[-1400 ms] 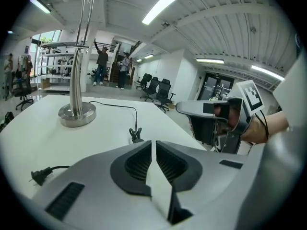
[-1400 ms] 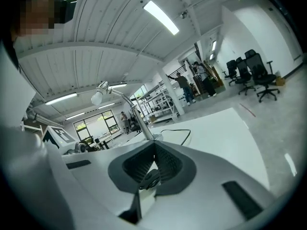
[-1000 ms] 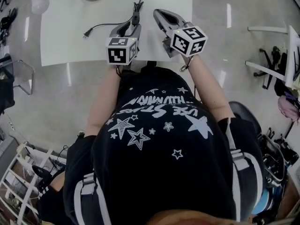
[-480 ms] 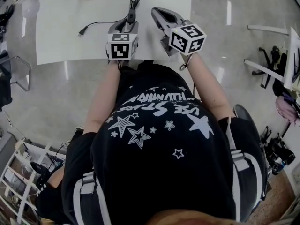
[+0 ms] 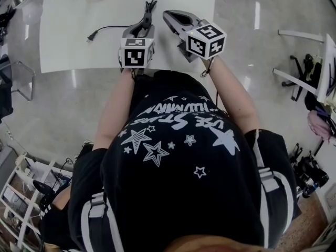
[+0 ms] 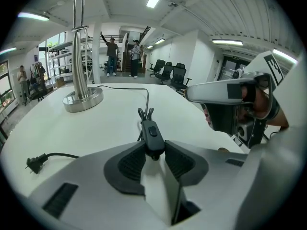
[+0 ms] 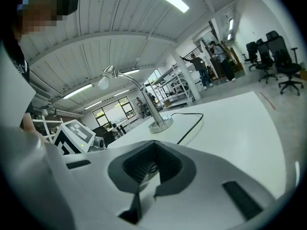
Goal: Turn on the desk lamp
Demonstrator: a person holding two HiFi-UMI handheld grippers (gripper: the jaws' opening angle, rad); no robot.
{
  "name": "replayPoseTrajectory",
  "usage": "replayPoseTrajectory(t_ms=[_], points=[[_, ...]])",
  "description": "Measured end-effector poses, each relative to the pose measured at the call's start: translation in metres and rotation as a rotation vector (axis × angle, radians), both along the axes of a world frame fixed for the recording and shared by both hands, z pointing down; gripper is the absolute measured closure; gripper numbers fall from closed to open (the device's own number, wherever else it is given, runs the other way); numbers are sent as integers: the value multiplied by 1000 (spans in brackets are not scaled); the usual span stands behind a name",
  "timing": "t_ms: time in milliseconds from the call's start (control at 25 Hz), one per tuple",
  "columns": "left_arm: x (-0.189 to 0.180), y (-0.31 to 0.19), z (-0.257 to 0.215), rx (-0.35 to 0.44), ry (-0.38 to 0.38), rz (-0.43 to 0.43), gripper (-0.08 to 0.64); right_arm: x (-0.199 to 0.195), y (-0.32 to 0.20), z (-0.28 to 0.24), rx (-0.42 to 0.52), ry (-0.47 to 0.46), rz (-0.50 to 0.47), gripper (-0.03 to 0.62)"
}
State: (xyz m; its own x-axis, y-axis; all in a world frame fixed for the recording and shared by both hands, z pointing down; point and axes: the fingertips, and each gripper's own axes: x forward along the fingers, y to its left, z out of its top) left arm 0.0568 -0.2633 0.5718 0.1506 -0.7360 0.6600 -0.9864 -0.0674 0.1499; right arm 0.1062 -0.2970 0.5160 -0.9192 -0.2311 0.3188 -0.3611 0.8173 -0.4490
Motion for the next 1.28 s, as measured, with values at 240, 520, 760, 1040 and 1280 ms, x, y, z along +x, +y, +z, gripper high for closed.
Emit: replayPoseTrajectory(t_ms=[240, 520, 760, 1040, 1280], points=[[-2, -1, -2, -16, 19, -13, 419, -22, 1, 11, 36, 61, -143, 588], [-2, -1, -7, -25, 43, -18, 419, -45, 2, 15, 69, 89, -252, 588], [-3, -1, -6, -31, 48, -14, 419, -60, 9, 29, 72, 144, -345, 588], [-2, -1, -5, -36, 49, -12, 419, -63, 17, 38, 69, 185, -399, 588], [-4, 0, -2, -49, 49, -9, 419, -65, 19, 40, 112, 217, -424, 588]])
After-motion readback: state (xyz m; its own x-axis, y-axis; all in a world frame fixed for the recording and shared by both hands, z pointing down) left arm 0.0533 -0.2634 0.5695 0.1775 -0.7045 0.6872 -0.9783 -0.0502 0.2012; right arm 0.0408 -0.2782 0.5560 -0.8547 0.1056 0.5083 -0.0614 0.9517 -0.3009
